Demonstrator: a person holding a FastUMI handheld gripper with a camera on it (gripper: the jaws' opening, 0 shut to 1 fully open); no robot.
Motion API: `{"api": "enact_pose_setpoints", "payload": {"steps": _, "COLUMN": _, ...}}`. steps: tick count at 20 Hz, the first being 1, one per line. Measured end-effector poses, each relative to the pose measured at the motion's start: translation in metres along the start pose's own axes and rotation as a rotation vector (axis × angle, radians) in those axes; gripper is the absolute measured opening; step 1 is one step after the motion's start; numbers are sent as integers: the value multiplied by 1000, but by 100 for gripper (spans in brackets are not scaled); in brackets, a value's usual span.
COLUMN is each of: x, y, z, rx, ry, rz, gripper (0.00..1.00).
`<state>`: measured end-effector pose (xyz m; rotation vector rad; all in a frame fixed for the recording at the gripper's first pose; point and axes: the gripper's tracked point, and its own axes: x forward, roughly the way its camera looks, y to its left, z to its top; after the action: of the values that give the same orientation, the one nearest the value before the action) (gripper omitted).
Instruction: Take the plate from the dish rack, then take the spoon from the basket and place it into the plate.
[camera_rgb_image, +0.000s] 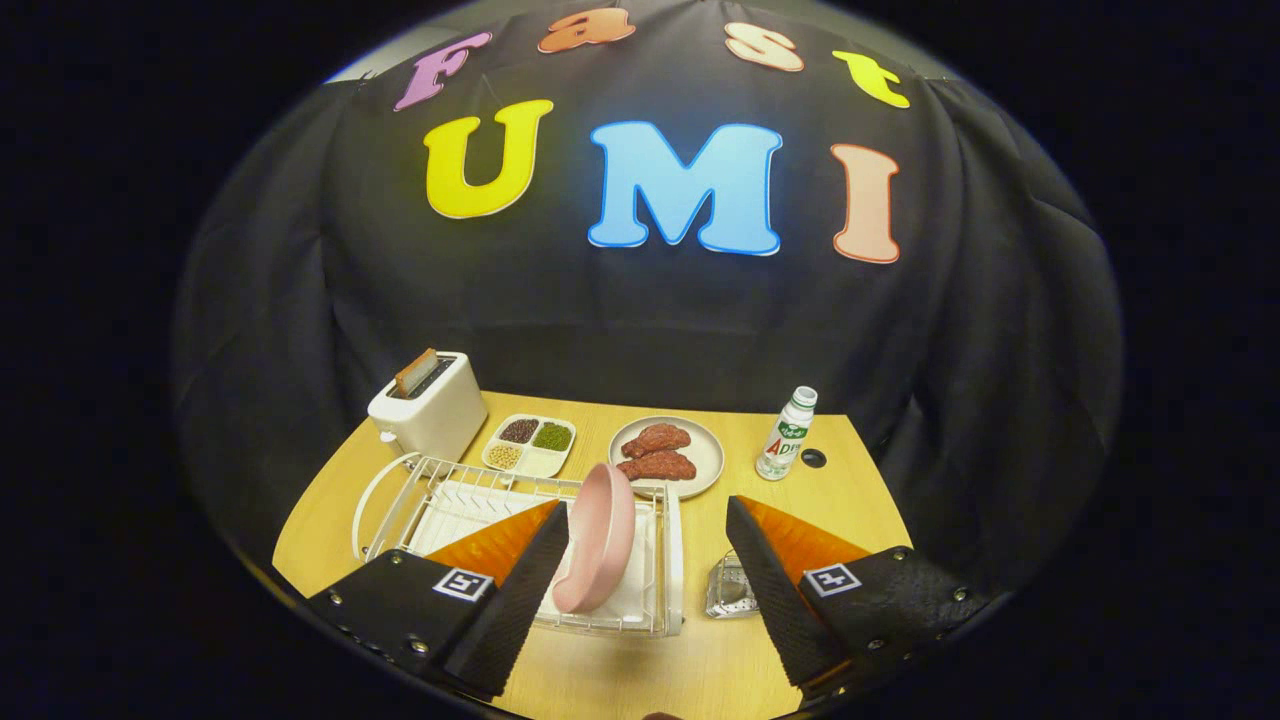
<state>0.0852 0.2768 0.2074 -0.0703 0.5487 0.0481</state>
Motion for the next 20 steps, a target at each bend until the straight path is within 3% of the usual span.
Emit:
{"api": "enact_pose_setpoints", "payload": {"steps": 10, "x": 70, "y": 21, "z": -28, "rx": 11, "ry": 287, "rz": -87, "gripper": 94}}
{"api": "enact_pose_setpoints", "payload": {"steps": 15, "x": 88, "y": 15, "z": -36, "rx": -21, "ry": 351, "rz": -182, "gripper": 92}}
{"api": "enact_pose_setpoints", "payload": {"steps": 19, "x": 101, "y": 8, "z": -43, "rx": -54, "ry": 380, "rz": -281, "gripper": 68}}
{"api": "enact_pose_setpoints", "payload": {"steps": 20, "x": 104, "y": 7, "z": -48, "rx": -71, "ry": 394, "rz": -310, "gripper": 54}}
